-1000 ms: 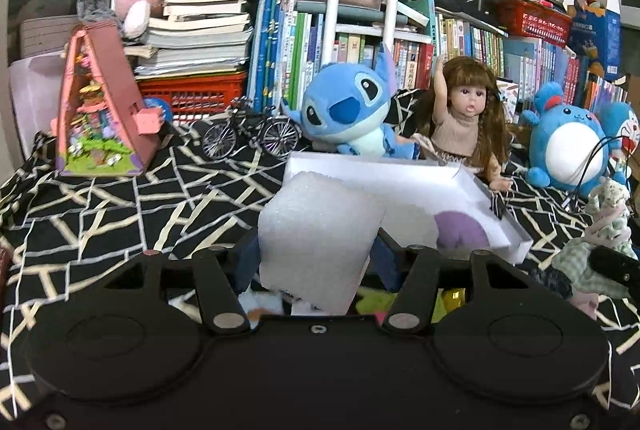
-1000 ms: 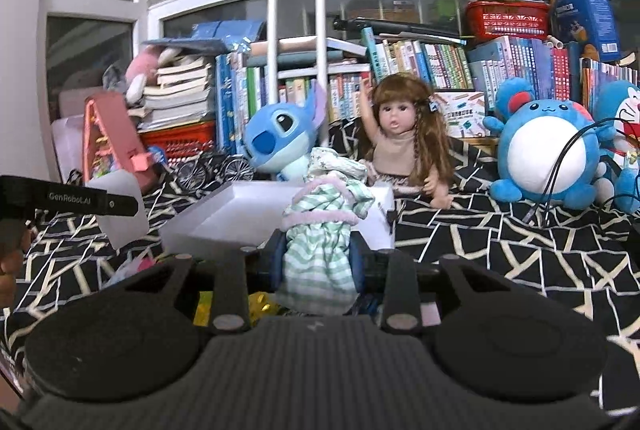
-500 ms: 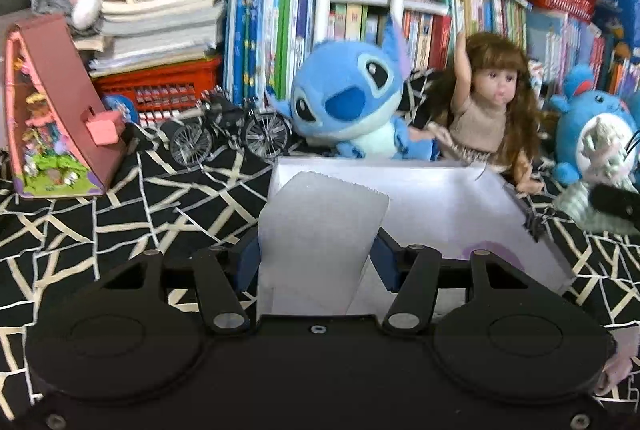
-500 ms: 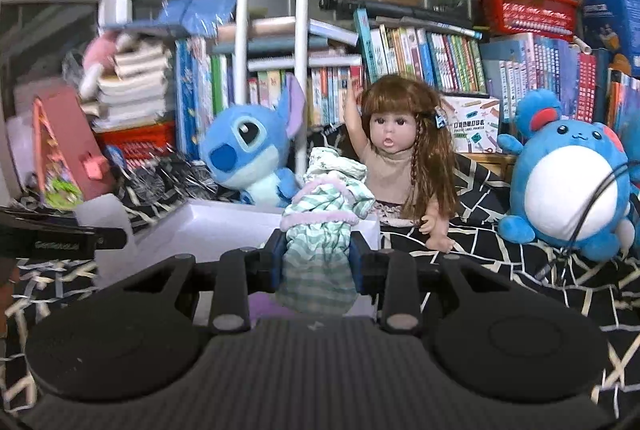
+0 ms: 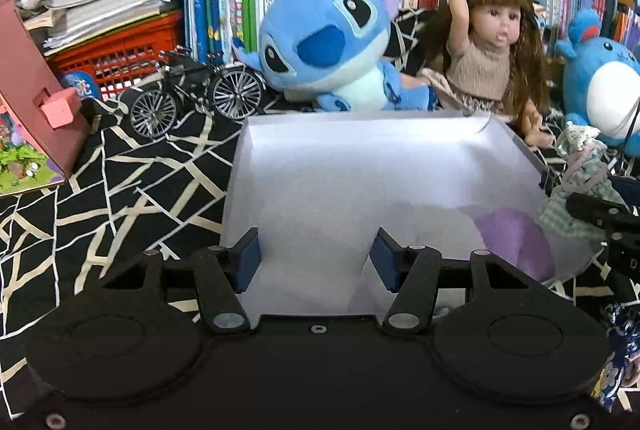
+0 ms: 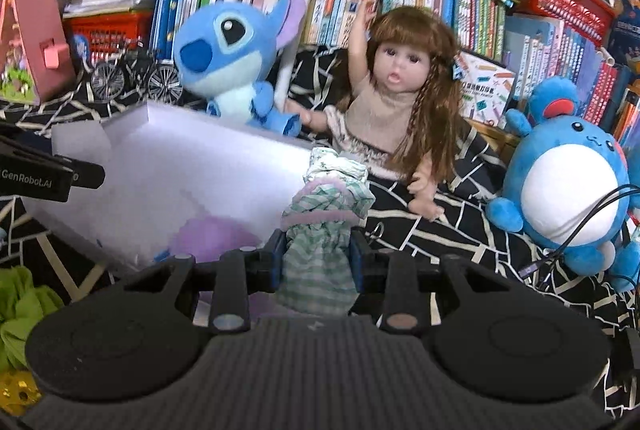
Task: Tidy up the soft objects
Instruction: 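Carry the foam sheet and gingham dress into the white box and release both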
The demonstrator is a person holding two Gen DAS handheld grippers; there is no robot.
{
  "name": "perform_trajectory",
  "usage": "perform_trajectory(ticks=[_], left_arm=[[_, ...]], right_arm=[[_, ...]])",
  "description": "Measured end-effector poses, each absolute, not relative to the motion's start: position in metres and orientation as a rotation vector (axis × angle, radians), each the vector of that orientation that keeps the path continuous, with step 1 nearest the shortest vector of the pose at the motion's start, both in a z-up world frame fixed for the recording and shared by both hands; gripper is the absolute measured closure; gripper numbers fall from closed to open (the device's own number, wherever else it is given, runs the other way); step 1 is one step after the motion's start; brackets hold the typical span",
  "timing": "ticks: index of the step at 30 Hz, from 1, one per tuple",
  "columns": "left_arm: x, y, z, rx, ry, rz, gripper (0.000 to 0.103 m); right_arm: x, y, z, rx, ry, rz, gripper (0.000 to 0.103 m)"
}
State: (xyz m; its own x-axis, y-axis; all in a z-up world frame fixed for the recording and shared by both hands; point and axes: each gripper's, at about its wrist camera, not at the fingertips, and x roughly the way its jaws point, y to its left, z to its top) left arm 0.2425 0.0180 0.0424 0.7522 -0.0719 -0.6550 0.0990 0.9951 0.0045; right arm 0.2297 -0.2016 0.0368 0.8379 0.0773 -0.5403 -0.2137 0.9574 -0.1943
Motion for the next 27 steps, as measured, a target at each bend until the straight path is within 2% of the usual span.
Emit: perform_trajectory(ticks=[27], left_arm=[[0.249,0.023,0.03,-0.001,0.746,-0.088,0.049]], right_arm=[[0.245,-0.202,0.017,-0.07,0.674,0.249,0.066]])
